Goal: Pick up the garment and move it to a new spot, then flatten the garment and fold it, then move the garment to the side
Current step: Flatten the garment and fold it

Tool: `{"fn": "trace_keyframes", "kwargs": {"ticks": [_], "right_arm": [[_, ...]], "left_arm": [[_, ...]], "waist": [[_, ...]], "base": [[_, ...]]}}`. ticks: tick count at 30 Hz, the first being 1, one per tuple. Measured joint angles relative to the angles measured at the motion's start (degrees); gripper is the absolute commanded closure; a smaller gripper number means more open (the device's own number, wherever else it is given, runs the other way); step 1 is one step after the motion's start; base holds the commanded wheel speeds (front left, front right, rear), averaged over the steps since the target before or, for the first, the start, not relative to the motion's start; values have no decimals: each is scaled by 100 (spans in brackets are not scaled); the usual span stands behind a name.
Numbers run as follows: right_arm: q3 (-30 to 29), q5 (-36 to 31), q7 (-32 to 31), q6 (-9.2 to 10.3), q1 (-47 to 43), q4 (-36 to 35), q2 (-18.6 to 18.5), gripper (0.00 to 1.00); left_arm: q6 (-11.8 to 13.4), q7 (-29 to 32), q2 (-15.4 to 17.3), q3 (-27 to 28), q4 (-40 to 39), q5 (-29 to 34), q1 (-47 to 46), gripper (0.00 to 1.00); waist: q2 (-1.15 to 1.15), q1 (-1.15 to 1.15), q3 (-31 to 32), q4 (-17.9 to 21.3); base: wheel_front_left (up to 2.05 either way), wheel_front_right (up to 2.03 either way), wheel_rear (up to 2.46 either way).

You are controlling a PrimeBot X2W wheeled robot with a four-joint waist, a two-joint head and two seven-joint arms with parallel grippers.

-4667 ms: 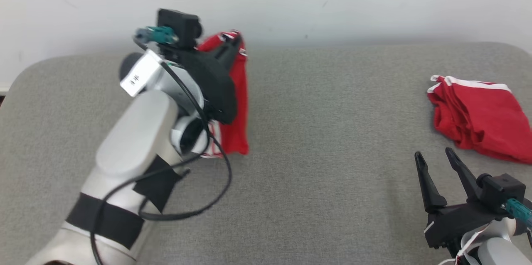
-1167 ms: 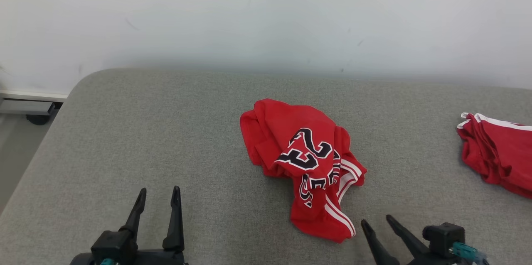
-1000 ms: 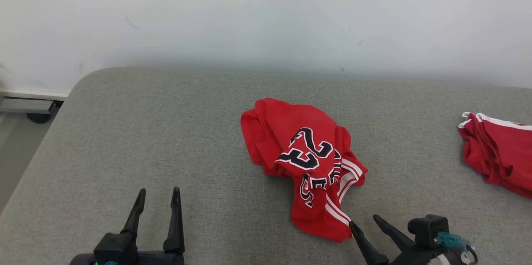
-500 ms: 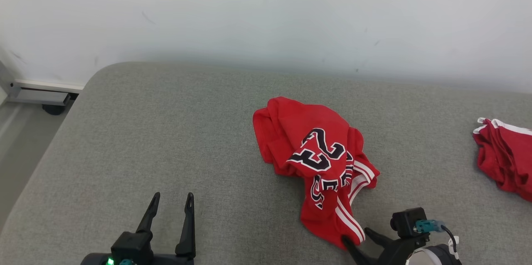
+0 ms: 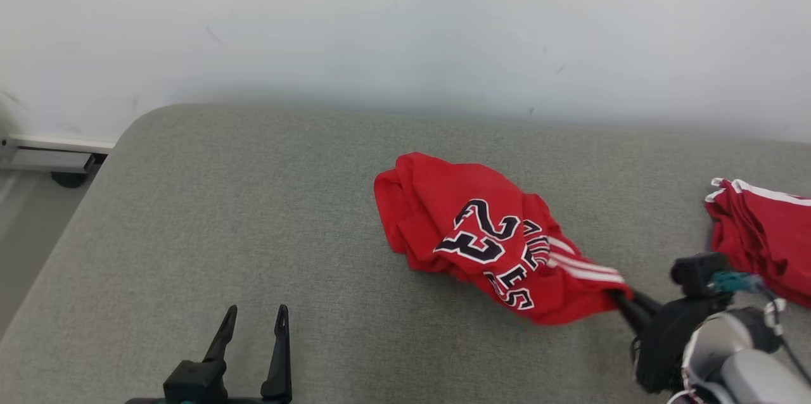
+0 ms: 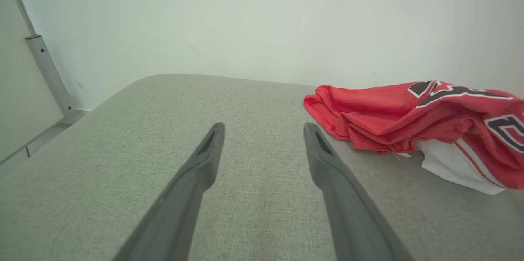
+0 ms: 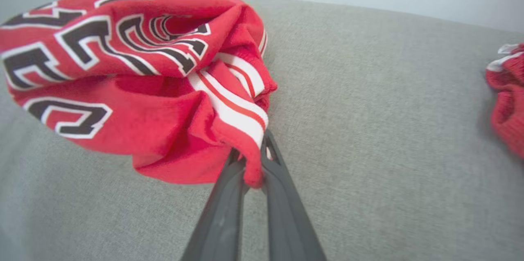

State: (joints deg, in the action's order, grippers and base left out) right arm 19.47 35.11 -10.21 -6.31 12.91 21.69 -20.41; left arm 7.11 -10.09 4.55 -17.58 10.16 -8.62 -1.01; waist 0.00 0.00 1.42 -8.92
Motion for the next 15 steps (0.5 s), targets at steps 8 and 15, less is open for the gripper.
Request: {"fn": "trace_keyframes", "kwargs": {"ticks": [8, 15], "right_arm": [[-500, 25, 15, 1, 99, -299, -671, 100], [-910, 167, 21, 145, 114, -597, -951, 100]], "left_arm": [[0, 92, -45, -152, -18, -5, -7, 0], [-8, 158, -59, -235, -12, -7, -36, 0]], "waist": [[0, 0, 49, 143], [0, 0, 54, 63]], "base": [[0, 0, 0], [0, 0, 0]]}}
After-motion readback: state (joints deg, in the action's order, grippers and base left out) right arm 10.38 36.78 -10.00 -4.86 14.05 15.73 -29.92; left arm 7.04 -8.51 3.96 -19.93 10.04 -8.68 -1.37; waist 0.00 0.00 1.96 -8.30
